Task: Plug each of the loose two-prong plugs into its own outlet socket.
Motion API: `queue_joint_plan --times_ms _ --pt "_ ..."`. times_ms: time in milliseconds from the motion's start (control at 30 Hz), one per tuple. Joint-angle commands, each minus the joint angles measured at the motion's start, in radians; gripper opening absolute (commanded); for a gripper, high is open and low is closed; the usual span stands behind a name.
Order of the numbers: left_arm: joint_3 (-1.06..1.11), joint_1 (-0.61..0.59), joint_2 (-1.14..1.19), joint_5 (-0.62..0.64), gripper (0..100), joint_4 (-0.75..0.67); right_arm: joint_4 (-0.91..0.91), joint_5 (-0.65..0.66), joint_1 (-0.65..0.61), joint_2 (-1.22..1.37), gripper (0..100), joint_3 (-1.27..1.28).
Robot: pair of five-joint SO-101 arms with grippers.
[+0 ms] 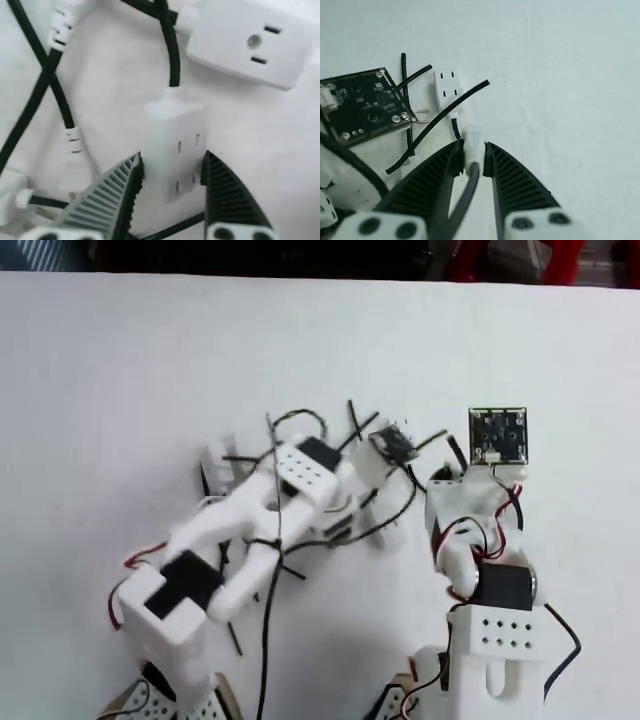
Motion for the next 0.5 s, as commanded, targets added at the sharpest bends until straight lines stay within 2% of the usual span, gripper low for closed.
queue_joint_plan --times_ms 0,167,267,467 --pt "-0.15 0.067 0.004 0.152 15 0.106 -0.019 -0.006 -0.001 0.004 1.8 -0.044" --pt "-0.186 0.022 0.007 0.261 29 0.133 -0.019 -0.006 -0.001 0.004 1.8 -0.044" --pt "-0.19 -0.027 0.007 0.259 29 0.133 -0.019 -0.006 -0.001 0.004 1.8 -0.044" --pt "-0.181 -0.156 0.008 0.17 29 0.077 -0.016 -0.006 -0.004 0.004 1.8 -0.043"
